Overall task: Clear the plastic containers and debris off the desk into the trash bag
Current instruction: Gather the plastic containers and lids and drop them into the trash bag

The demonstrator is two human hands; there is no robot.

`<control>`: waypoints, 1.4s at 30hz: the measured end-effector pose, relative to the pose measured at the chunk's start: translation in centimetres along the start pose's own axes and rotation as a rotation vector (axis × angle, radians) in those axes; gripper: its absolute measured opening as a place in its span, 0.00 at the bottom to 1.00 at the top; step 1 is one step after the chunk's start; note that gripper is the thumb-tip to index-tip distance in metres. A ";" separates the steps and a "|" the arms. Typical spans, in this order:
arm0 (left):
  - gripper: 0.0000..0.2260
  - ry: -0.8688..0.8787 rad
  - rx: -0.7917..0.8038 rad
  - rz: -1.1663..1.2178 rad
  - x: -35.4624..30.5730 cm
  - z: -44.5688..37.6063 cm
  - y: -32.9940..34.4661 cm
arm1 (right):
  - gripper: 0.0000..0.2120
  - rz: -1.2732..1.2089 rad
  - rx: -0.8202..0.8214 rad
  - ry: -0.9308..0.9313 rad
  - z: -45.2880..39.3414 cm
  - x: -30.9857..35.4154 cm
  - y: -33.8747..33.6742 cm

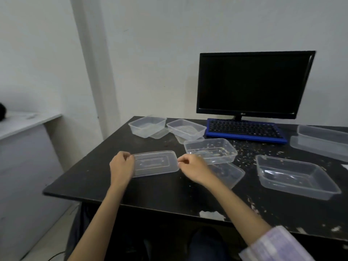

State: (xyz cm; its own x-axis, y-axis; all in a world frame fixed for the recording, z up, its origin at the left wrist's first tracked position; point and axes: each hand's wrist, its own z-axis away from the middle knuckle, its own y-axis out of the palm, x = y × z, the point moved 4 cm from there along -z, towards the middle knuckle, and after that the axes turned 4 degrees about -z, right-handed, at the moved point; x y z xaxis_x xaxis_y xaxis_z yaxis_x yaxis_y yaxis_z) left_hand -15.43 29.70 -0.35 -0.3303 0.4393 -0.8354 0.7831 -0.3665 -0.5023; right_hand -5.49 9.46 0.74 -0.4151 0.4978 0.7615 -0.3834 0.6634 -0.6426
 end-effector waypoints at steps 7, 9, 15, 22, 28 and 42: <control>0.18 -0.082 0.097 -0.006 2.6 -1.6 -0.1 | 0.19 0.270 -0.016 0.086 -1.9 1.6 4.4; 0.19 -0.098 0.115 0.024 2.4 -1.8 0.1 | 0.19 0.230 -0.018 0.099 -2.1 1.6 4.6; 0.23 -0.139 0.067 0.181 0.8 -2.1 -1.2 | 0.22 -0.010 -0.116 0.081 -2.4 1.9 2.8; 0.13 -0.048 0.111 0.511 -5.8 -1.3 -1.6 | 0.20 -0.289 -0.332 -0.038 -1.1 2.6 -3.7; 0.12 -0.030 0.175 0.678 -11.0 0.9 2.0 | 0.12 -0.674 -0.466 0.070 1.0 -0.6 -10.4; 0.05 -0.029 0.492 0.830 -19.8 12.0 14.9 | 0.09 -1.021 -0.839 0.228 9.6 -12.5 -22.8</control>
State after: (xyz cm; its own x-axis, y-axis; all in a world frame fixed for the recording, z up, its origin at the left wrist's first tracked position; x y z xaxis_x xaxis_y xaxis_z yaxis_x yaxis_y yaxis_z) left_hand -3.49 5.69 6.05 0.2112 -0.1326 -0.9684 0.4667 -0.8568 0.2191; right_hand 0.52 -17.22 5.02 -0.0717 -0.3953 0.9157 0.2154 0.8903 0.4012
